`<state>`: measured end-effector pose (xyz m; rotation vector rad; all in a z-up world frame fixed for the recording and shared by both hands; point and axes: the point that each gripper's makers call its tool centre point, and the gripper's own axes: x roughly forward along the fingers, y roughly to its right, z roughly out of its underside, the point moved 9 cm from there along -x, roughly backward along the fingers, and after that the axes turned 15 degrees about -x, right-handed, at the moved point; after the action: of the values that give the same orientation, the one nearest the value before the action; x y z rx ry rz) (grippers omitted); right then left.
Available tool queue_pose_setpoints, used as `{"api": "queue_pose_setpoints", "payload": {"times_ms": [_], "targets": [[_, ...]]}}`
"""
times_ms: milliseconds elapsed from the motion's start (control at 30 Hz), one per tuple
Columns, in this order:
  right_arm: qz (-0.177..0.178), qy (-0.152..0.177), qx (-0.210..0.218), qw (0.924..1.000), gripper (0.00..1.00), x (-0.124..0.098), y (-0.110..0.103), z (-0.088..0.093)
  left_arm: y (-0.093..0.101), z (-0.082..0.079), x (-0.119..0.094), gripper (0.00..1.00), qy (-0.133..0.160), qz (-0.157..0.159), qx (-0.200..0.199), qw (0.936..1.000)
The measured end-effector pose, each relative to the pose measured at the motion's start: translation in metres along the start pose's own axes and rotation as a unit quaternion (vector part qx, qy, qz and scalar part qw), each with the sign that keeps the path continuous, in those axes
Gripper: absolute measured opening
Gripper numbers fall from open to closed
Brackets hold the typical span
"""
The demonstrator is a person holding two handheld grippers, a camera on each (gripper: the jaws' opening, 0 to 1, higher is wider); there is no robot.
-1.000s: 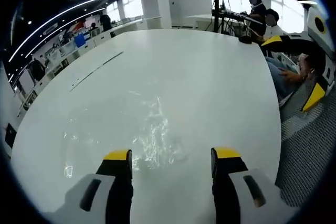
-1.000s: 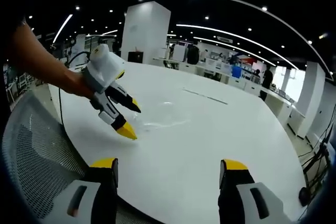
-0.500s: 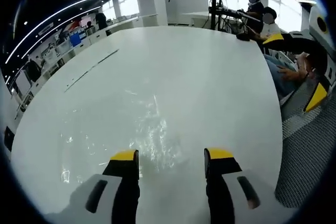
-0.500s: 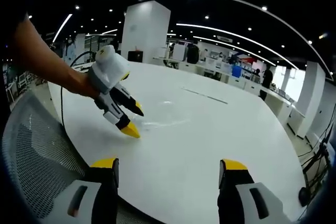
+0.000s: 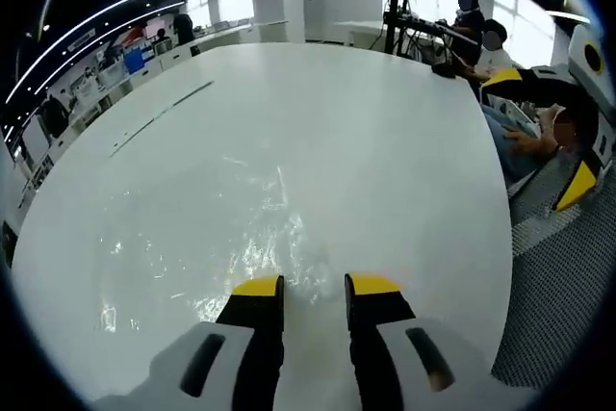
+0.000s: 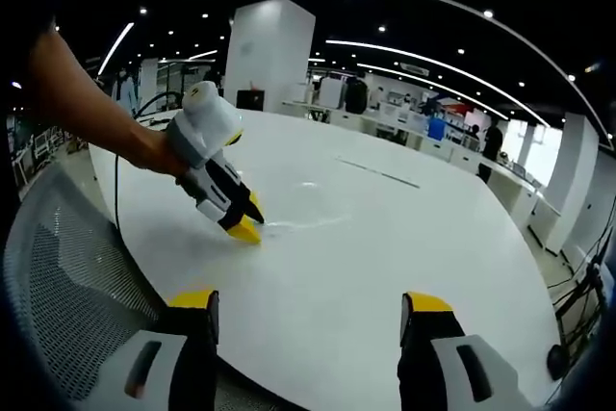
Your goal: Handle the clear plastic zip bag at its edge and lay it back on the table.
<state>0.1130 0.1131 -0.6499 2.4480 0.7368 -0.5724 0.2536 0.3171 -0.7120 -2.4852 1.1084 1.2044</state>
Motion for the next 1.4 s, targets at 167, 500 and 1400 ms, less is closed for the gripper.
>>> {"api": "queue_pose_setpoints", "payload": {"times_ms": [167, 500, 1400], "targets": [[0.001, -0.002, 0.0, 1.0, 0.76, 0.0, 0.0, 0.0, 0.001, -0.001, 0.003, 0.15, -0.007, 0.003, 0.008, 0.9999], [-0.002, -0.002, 0.001, 1.0, 0.76, 0.0, 0.0, 0.0, 0.002, -0.004, 0.003, 0.02, -0.017, -0.008, 0.033, 0.9993], [-0.07, 0.002, -0.043, 0.9966, 0.81, 0.002, 0.002, -0.021, 0.009, 0.009, -0.051, 0.0, 0.001, -0.039, 0.114, 0.9927]]}}
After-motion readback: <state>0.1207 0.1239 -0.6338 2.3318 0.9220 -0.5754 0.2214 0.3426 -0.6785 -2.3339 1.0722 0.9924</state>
